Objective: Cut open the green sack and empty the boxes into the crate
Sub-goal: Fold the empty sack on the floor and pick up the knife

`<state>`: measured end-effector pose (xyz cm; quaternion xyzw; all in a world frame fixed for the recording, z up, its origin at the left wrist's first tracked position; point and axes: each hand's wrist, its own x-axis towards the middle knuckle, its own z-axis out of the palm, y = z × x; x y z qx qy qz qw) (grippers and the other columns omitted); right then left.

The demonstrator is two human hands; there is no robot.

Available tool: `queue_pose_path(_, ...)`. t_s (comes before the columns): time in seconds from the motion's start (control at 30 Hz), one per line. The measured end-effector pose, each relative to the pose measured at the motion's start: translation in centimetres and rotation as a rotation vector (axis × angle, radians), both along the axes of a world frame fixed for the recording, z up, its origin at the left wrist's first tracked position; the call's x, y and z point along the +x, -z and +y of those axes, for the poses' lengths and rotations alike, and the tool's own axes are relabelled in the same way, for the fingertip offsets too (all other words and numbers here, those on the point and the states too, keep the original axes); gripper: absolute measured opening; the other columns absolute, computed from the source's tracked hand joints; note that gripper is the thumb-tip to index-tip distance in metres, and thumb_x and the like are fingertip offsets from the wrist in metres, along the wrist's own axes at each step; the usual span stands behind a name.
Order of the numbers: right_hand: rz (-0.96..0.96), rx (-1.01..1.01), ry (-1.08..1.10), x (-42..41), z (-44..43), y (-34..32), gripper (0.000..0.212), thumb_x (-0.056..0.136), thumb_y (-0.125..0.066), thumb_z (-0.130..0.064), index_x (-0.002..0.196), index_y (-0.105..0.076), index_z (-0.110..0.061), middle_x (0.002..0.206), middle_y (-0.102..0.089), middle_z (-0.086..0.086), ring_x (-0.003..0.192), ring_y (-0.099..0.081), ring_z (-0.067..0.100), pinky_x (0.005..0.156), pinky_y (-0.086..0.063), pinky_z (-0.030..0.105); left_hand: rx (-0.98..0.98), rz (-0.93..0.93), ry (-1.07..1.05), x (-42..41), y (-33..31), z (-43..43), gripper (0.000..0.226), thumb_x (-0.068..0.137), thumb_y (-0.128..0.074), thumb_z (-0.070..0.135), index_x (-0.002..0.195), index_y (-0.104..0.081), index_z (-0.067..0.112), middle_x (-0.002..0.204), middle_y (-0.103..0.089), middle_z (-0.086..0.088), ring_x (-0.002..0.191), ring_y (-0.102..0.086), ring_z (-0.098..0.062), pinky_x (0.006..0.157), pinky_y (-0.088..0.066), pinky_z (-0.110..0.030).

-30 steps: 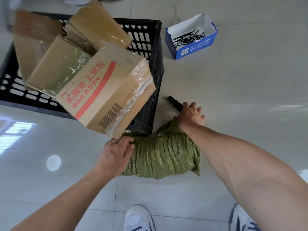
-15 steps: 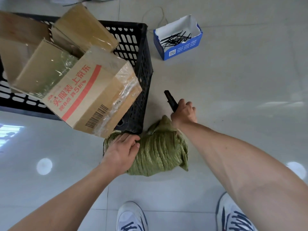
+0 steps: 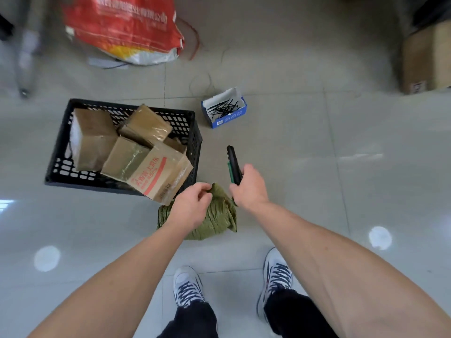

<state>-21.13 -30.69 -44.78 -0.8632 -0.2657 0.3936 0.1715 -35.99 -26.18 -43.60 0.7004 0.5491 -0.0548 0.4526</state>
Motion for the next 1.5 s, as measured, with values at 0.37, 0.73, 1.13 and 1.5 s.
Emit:
queue_pose_path(0.37, 0.011, 0.056, -0.016, 3.1, -0.8, -27.9, 0.042, 0.086, -0.066, -0.017, 0.125, -0.049, -0.013, 0.124, -0.056, 0.01, 0.113, -0.056, 0.031, 0.091, -0.046, 0.036, -0.321, -0.435, -0.439, 8.1, -28.8, 0.1, 0.023, 0.1, -0.046, 0.031, 0.114, -0.064, 0.028, 0.107, -0.063, 0.005, 0.098, -0.058, -0.014, 0.092, -0.05, -0.041)
queue_pose_path(0.73, 0.009, 0.225, 0.012, 9.4, -1.4, -44.1, 0.032, 0.092, -0.057, -0.016, 0.123, -0.051, -0.009, 0.122, -0.055, 0.011, 0.112, -0.054, 0.029, 0.078, -0.038, 0.027, -0.351, -0.613, -0.443, 15.5, -45.5, -0.6, 0.034, 0.103, -0.037, 0.037, 0.094, -0.067, 0.023, 0.089, -0.07, 0.009, 0.078, -0.062, -0.006, 0.086, -0.051, -0.031)
queue_pose_path(1.13, 0.076, 0.336, 0.035, 17.1, -0.7, -51.1, 0.049, 0.09, -0.036, -0.006, 0.128, -0.064, -0.019, 0.127, -0.065, 0.008, 0.112, -0.062, 0.027, 0.096, -0.051, 0.033, -0.308, -0.77, -0.458, 21.1, -51.5, 0.5, 0.052, 0.101, -0.031, 0.051, 0.127, -0.057, 0.014, 0.116, -0.062, -0.004, 0.102, -0.06, -0.017, 0.087, -0.049, -0.033)
queue_pose_path(1.5, 0.177, 0.399, 0.069, 22.6, 9.8, -51.5, 0.051, 0.082, -0.039, -0.013, 0.124, -0.067, -0.021, 0.121, -0.068, 0.005, 0.111, -0.064, 0.027, 0.093, -0.056, 0.044, -0.304, -0.839, -0.483, 26.9, -50.5, 11.3, 0.043, 0.102, -0.035, 0.047, 0.107, -0.064, 0.017, 0.107, -0.065, -0.005, 0.096, -0.063, -0.018, 0.081, -0.05, -0.033)
